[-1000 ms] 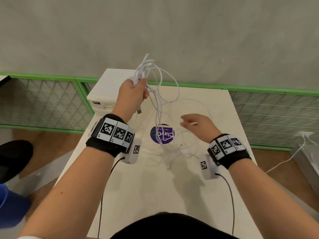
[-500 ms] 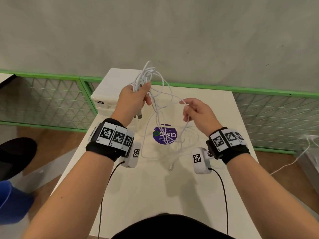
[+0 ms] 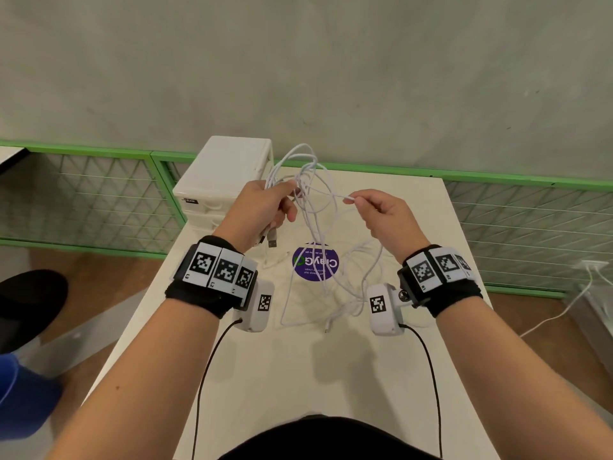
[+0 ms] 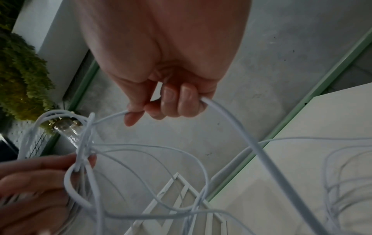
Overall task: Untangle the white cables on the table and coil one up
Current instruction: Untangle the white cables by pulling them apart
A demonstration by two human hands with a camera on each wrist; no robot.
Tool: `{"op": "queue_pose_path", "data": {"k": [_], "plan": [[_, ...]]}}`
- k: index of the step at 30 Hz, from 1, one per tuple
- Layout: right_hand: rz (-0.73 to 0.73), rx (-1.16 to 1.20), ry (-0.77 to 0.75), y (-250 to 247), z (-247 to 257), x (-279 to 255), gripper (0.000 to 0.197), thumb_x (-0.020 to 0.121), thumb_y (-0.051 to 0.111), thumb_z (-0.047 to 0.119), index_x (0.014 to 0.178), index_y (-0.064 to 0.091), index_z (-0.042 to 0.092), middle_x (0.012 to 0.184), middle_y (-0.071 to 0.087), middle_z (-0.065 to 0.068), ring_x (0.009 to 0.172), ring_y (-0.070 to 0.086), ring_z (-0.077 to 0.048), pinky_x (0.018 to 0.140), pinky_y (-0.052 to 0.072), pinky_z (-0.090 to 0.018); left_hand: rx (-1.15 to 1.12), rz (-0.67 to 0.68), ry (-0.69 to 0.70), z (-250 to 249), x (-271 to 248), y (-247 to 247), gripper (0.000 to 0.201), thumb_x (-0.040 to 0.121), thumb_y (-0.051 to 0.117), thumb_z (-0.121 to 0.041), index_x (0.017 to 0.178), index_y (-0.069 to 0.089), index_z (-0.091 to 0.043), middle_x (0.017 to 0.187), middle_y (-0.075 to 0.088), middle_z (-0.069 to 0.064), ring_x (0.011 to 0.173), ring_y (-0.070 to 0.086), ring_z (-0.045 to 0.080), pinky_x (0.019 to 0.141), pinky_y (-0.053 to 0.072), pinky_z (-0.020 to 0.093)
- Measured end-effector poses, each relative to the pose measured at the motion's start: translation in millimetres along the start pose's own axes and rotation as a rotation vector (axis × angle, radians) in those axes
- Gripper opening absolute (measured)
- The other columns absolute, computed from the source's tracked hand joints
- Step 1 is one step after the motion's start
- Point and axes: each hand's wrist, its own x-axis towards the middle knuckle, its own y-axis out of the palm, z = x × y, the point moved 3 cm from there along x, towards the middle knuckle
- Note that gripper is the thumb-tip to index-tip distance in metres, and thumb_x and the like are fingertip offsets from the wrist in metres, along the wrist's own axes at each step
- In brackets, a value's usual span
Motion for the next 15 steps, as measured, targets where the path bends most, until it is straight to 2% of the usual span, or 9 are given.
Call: {"op": "queue_pose_path", "data": {"k": [3,6,8,11,13,15], "plan": [[0.095,-0.015,0.013,12.7,3.3,-7.0,0.018,0.095,0.051,0.012,0.101,0.068,0.009,0.050,0.054,0.021,0.048,0.040,0.002,0.048,0.033,-0.007,-0.002,-0.019,0.040,-0.8,-1.3,1.9,0.031,0.098,0.050,-0.021,0.072,0.055,-0.006,0.046,0.057,0.000,0.031,0.031,0.010,0.035,0.024,0.020],[0.199,0.025,0.057,24.4,6.5,-13.5,0.017,0.094,0.054,0.013,0.097,0.069,0.007,0.053,0.051,0.008,0.044,0.041,0.001,0.047,0.034,-0.007,0.050,-0.054,0.069,-2.7,-2.9,3.9,0.037,0.098,0.052,-0.021,0.063,0.054,-0.009,0.038,0.052,-0.004,0.030,0.030,0.006,0.034,0.025,0.017],[0.232,0.073,0.076,29.9,9.0,-15.8,0.015,0.094,0.055,0.015,0.094,0.068,0.006,0.055,0.050,-0.002,0.040,0.040,-0.002,0.043,0.033,-0.010,0.078,-0.072,0.082,-1.0,-2.8,6.3,0.037,0.097,0.055,-0.025,0.063,0.055,-0.009,0.039,0.053,-0.004,0.031,0.031,0.006,0.036,0.027,0.017],[0.247,0.069,0.071,33.6,10.7,-15.5,0.020,0.093,0.056,0.019,0.096,0.066,0.002,0.052,0.054,-0.004,0.036,0.040,-0.012,0.039,0.033,-0.019,0.114,-0.084,0.098,3.4,-3.8,10.6,0.040,0.092,0.061,-0.035,0.062,0.058,-0.009,0.043,0.053,-0.003,0.035,0.033,0.007,0.037,0.030,0.016],[0.236,0.027,0.071,32.7,10.2,-15.4,0.021,0.094,0.054,0.020,0.097,0.065,0.002,0.051,0.056,-0.004,0.038,0.042,-0.015,0.040,0.036,-0.020,0.148,-0.122,0.104,6.0,-3.1,11.1,0.034,0.087,0.068,-0.034,0.063,0.059,-0.012,0.044,0.052,-0.004,0.036,0.035,0.008,0.038,0.032,0.015],[0.230,-0.008,0.065,30.1,8.4,-16.1,0.021,0.095,0.053,0.019,0.096,0.066,0.003,0.055,0.056,-0.004,0.042,0.042,-0.015,0.042,0.037,-0.018,0.167,-0.157,0.099,8.0,-0.8,9.8,0.024,0.084,0.073,-0.030,0.071,0.059,-0.014,0.043,0.054,-0.006,0.036,0.036,0.007,0.038,0.033,0.016]]}}
